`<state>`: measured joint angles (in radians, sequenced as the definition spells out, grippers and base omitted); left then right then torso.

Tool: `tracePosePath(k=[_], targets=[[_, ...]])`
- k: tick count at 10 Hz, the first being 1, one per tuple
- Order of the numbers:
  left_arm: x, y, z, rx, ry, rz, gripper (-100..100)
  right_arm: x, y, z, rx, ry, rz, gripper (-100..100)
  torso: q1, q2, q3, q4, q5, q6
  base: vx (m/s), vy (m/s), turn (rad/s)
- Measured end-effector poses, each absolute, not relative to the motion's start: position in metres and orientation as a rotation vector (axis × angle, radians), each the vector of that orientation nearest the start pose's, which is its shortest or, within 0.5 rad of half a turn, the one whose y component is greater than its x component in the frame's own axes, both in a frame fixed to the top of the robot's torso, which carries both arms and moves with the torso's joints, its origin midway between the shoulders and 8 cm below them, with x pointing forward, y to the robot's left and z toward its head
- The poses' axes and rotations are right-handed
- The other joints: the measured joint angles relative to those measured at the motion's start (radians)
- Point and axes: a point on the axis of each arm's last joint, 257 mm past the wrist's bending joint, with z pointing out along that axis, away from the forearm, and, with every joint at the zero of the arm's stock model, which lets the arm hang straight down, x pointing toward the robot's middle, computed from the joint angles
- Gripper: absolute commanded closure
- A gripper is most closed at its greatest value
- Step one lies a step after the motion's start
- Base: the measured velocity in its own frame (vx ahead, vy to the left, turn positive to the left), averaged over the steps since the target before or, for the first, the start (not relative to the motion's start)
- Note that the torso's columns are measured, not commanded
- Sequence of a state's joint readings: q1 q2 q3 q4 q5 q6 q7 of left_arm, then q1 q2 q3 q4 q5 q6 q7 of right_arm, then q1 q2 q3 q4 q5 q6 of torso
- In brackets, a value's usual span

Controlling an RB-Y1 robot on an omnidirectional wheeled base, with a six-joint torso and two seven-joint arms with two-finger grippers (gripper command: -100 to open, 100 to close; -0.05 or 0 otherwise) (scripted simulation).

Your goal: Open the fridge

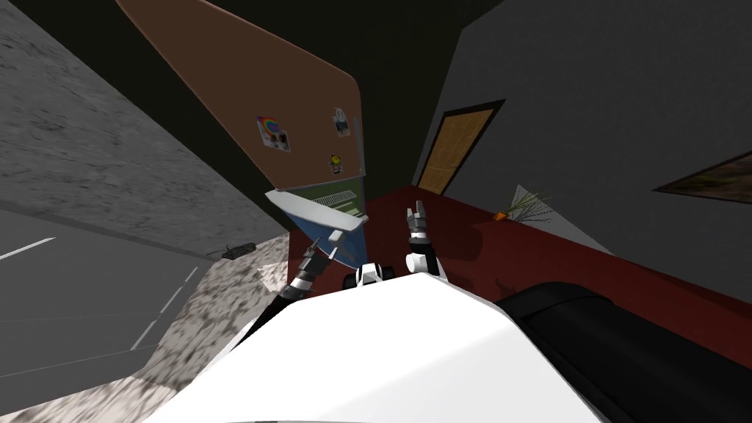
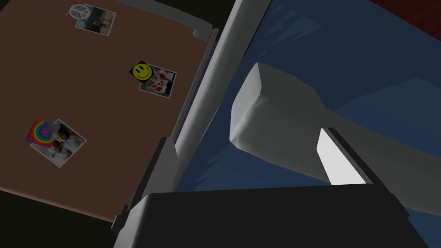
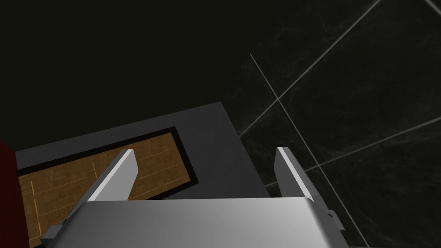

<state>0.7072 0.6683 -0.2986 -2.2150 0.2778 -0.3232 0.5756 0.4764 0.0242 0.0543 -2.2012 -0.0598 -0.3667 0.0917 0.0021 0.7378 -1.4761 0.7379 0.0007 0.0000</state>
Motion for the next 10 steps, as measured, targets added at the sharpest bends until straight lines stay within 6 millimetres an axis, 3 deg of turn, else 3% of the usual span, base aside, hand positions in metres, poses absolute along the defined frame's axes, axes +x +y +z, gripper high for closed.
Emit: tracePosePath(k=[4,5,10], targets=[[0.323,0.21,-0.155,-1.389,1.229,-1.86,-100,0.382,-0.27,-0.031,0.832,0.724,1.276,0,-0.002,0.0,0.0,0.0,-0.001,0.0,-0.032,-0.011,-0.059],[0.323,0.21,-0.154,-1.392,1.23,-1.858,0,0.382,-0.27,-0.031,0.832,0.724,1.276,0,-0.002,-0.001,0.0,0.0,-0.001,0.0,0.0,0.0,0.0],[0.323,0.21,-0.154,-1.392,1.23,-1.859,0,0.382,-0.27,-0.031,0.832,0.724,1.276,0,-0.002,0.0,0.0,0.0,-0.001,0.0,0.0,0.0,0.0]])
